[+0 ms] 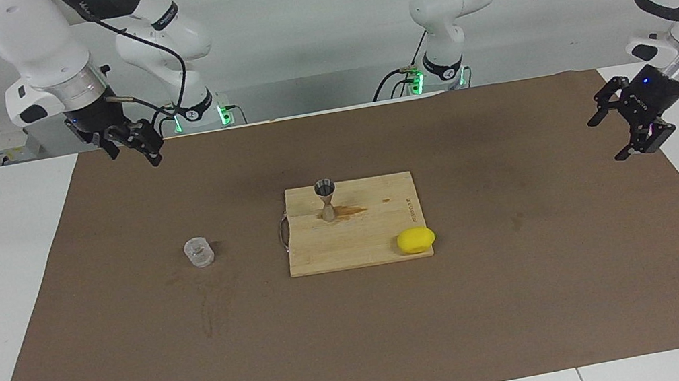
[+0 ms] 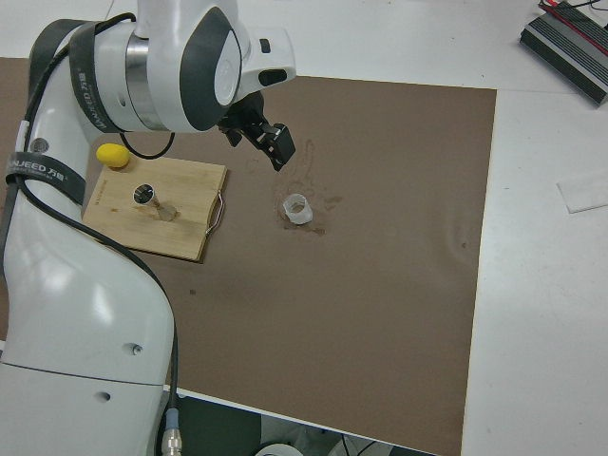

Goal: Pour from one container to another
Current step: 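Reach the right gripper toward the clear glass cup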

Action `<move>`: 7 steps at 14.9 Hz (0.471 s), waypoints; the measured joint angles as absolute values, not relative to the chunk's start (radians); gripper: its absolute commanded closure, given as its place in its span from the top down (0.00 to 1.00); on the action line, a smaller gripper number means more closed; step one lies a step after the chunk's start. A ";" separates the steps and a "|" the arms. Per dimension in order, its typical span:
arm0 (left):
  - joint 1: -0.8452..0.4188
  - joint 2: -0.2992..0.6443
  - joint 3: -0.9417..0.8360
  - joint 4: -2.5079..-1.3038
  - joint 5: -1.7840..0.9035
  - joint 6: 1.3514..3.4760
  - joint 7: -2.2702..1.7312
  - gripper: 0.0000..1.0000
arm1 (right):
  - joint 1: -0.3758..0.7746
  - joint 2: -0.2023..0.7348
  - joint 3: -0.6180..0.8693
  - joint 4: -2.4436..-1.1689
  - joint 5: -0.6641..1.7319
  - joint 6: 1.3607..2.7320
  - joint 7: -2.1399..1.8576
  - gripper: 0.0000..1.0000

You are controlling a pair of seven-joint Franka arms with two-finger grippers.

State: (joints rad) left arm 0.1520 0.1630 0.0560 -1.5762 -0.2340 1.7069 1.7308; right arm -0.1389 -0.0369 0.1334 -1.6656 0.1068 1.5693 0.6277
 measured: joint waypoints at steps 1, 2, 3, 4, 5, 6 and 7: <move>0.151 0.161 0.052 -1.558 -0.213 1.694 1.643 1.00 | -0.164 -0.032 0.133 -1.689 0.136 1.600 0.691 0.95; 0.148 0.156 0.048 -1.545 -0.197 1.686 1.554 1.00 | -0.182 -0.026 0.131 -1.715 0.153 1.633 0.736 0.95; 0.138 0.147 0.045 -1.536 -0.172 1.675 1.461 1.00 | -0.192 -0.019 0.131 -1.750 0.160 1.670 0.772 0.95; 0.123 0.137 0.043 -1.533 -0.145 1.666 1.376 1.00 | -0.196 -0.010 0.131 -1.787 0.167 1.711 0.808 0.95; 0.108 0.126 0.041 -1.531 -0.122 1.659 1.290 1.00 | -0.199 0.002 0.131 -1.821 0.182 1.747 0.851 0.97; 0.094 0.113 0.040 -1.531 -0.106 1.651 1.198 1.00 | -0.204 0.023 0.131 -1.846 0.210 1.773 0.892 0.98; 0.085 0.103 0.040 -1.531 -0.098 1.644 1.094 1.00 | -0.215 0.052 0.131 -1.863 0.236 1.797 0.921 0.99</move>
